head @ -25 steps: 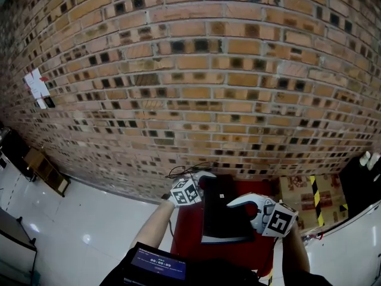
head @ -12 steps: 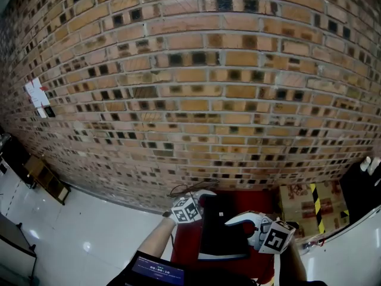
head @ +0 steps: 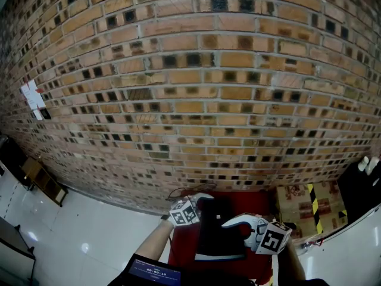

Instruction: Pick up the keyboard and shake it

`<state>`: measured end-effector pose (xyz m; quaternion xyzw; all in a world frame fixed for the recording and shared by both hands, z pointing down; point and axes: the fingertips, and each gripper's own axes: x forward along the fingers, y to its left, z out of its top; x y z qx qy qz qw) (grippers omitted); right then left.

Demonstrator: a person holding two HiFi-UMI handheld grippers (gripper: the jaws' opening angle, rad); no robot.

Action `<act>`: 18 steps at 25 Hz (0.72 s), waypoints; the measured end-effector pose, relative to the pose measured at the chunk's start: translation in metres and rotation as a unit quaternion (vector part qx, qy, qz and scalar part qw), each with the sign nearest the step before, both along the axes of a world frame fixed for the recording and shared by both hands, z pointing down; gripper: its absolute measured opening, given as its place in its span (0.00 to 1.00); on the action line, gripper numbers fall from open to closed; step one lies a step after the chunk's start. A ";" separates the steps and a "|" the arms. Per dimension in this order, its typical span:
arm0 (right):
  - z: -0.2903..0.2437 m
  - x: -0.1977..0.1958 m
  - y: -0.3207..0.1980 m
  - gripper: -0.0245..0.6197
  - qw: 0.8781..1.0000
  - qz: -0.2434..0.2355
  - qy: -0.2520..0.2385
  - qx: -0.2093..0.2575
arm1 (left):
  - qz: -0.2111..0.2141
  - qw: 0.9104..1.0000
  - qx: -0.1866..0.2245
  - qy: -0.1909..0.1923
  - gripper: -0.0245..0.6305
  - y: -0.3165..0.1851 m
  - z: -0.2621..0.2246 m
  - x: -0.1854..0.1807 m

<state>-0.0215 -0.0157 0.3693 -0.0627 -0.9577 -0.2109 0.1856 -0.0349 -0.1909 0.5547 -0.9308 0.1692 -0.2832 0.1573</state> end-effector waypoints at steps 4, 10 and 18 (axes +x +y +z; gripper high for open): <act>0.002 -0.001 -0.009 0.19 1.000 0.006 -0.003 -0.003 | -0.001 1.000 -0.004 -0.003 0.25 -0.009 0.003 0.001; 0.003 0.004 -0.007 0.19 1.000 0.015 -0.003 -0.004 | 0.012 1.000 -0.004 -0.005 0.26 -0.006 0.001 0.008; 0.006 0.007 -0.008 0.19 1.000 0.021 -0.010 -0.014 | 0.022 0.999 -0.015 -0.019 0.26 -0.005 0.012 0.010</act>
